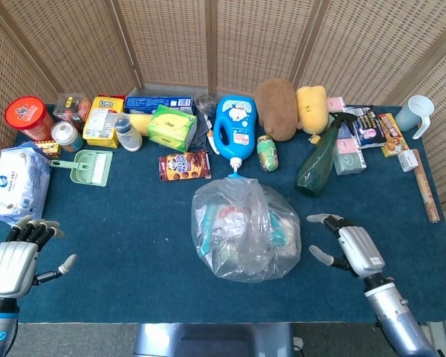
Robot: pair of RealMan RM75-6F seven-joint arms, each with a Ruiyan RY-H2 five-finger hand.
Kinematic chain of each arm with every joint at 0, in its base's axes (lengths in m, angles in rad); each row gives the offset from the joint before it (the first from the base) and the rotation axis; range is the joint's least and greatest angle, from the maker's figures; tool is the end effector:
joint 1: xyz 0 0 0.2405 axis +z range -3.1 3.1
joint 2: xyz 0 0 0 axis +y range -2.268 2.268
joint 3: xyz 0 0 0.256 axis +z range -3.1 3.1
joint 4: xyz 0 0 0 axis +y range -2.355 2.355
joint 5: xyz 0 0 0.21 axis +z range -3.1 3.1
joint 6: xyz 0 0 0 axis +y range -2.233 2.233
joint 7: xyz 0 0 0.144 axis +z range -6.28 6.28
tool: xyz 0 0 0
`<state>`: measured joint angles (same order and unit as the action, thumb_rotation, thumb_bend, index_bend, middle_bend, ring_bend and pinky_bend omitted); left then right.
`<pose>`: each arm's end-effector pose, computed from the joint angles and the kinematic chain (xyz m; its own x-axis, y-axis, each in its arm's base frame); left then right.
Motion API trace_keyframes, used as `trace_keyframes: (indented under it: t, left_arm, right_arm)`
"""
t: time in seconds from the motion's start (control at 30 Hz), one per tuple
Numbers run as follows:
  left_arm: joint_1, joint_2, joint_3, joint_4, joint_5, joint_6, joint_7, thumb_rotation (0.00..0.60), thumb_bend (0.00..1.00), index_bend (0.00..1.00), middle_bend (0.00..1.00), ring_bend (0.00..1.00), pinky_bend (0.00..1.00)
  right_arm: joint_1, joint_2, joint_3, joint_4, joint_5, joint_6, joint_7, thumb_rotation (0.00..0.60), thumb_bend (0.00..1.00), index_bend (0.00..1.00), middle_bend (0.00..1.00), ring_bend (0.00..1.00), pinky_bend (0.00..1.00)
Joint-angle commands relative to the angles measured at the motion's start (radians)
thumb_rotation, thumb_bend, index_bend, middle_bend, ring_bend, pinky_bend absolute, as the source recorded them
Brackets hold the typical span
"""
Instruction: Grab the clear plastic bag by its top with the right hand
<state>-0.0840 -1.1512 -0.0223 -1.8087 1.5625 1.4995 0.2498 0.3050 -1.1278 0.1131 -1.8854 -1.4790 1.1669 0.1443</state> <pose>-0.2600 0.1708 0.1313 0.4204 0.0136 0.9072 0.9045 -0.0855 -0.4178 -0.2098 -0.2339 0.1023 0.0413 -0.2809 0.9589 -0.9784 -0.2057 -0.0181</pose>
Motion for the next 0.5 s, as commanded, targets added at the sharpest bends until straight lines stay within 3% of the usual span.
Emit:
trace_keyframes:
  t: [0.03, 0.5]
  left_arm:
    - [-0.003, -0.001, -0.001, 0.006, -0.008, -0.007, -0.001, 0.0, 0.21, 0.39, 0.32, 0.23, 0.13]
    - [-0.002, -0.012, 0.0, 0.055, -0.032, -0.017, -0.049, 0.001, 0.21, 0.39, 0.32, 0.23, 0.13]
  right_arm:
    - [0.047, -0.049, 0.012, 0.012, 0.036, -0.056, -0.043, 0.003, 0.23, 0.24, 0.26, 0.23, 0.23]
    - [0.162, -0.165, 0.068, -0.019, 0.179, -0.146, -0.154, 0.004, 0.23, 0.24, 0.26, 0.23, 0.23]
